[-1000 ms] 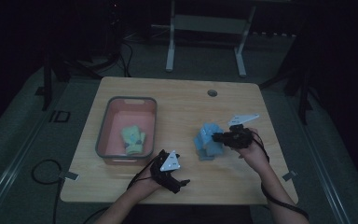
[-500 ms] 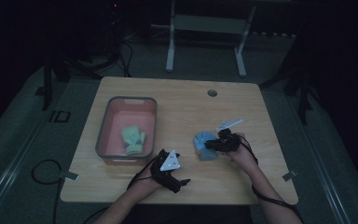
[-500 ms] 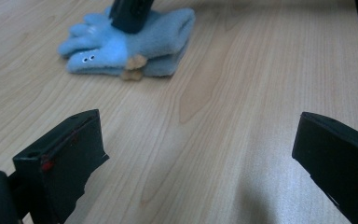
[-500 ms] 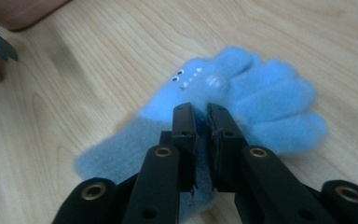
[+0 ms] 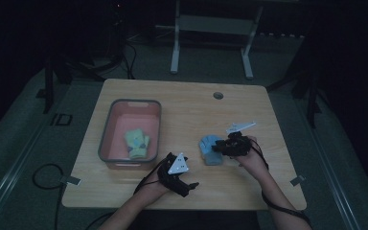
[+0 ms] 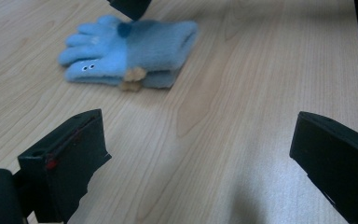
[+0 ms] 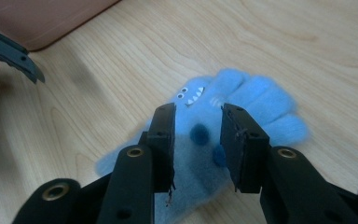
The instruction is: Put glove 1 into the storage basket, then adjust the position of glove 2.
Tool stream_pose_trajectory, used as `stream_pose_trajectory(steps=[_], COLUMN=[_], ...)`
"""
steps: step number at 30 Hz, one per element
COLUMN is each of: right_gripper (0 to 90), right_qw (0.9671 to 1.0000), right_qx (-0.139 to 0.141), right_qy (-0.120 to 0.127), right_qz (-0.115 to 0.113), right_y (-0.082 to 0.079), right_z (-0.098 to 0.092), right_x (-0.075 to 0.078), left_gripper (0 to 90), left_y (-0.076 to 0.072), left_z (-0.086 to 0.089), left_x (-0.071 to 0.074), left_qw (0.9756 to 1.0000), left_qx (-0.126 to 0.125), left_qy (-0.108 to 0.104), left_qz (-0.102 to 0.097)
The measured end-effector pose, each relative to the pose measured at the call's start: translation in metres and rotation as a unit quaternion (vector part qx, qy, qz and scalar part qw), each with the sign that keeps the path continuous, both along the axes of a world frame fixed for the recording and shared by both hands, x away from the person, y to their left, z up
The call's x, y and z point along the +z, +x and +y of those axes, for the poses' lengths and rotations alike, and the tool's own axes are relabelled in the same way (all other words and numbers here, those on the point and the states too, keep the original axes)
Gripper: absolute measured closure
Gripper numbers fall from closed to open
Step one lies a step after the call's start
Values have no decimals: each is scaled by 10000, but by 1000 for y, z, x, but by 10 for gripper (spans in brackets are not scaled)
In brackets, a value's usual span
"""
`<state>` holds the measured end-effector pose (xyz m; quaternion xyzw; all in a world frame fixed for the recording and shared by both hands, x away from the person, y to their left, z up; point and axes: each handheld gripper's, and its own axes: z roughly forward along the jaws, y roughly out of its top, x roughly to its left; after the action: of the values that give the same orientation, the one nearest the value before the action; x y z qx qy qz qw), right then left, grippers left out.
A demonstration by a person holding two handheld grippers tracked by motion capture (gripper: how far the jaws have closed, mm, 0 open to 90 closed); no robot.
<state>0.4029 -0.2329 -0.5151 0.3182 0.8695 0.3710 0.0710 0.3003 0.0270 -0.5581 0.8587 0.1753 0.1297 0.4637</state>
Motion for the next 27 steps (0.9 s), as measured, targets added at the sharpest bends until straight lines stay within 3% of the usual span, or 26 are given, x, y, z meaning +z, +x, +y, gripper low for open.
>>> stream_pose_trajectory(steps=[2,6,10,18,20,23,27], right_gripper=[622,571,516,526,528,521,517], right_qw=[10000,9999,9998,9995,9992,9991,9988], right_qx=[11,-54,-96,-169,-244,-260,-334], right_qy=[5,44,76,64,57,61,119], right_qz=[-55,-115,-164,-273,-314,-325,-334], right_y=[-2,-3,-5,-6,-6,-4,1], right_z=[-1,-6,-13,-28,-34,-36,-38], right_x=[2,6,9,11,12,13,13], left_gripper=[37,38,38,39,63,85,146], left_y=[0,3,7,15,19,22,27], left_z=[-2,-6,-10,-20,-28,-33,-47], left_x=[1,2,2,4,5,7,15], left_qw=[10000,9996,9992,9988,9989,9986,9975], left_qx=[-19,-112,-196,-280,-344,-417,-590], left_qy=[32,86,118,178,246,302,359], left_qz=[3,248,319,347,193,142,-169])
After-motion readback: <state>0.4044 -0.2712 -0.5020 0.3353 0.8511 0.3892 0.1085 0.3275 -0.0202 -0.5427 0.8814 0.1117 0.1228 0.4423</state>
